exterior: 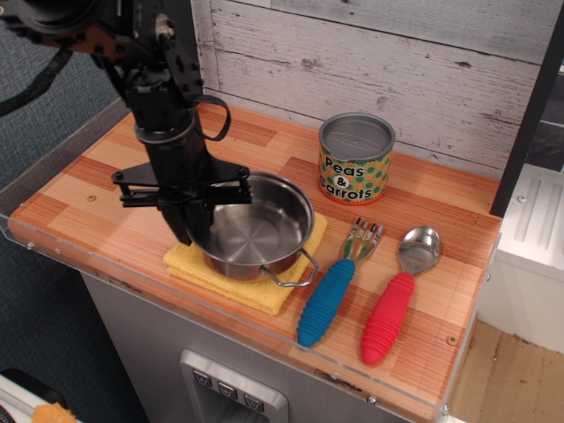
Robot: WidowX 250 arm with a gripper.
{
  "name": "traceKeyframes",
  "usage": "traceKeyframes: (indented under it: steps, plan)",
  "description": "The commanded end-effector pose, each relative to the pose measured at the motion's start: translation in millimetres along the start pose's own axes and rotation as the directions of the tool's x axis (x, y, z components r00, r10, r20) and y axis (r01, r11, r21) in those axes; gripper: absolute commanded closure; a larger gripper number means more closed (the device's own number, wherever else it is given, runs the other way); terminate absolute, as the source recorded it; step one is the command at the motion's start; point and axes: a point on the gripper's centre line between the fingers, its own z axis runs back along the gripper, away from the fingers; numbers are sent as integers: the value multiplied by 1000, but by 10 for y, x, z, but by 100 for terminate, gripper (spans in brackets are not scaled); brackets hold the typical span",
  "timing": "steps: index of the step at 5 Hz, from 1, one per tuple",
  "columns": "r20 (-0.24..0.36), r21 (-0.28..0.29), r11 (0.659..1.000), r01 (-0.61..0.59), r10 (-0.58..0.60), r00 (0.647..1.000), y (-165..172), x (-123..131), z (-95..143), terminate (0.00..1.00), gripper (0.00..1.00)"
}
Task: Put the pot on top of the cloth.
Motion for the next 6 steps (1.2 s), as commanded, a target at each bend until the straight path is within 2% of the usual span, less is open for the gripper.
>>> traceKeyframes:
  steps: [1,3,4,6]
  plan:
    - [33,38,999,1,-2,999,31,49,-15,0,100]
    - [72,18,1000,-18,16,997,-8,95,-6,0,100]
    - [68,21,999,-41,40,997,31,102,30,0,0]
    - [79,-5,994,-107,107,991,147,106,326,0,0]
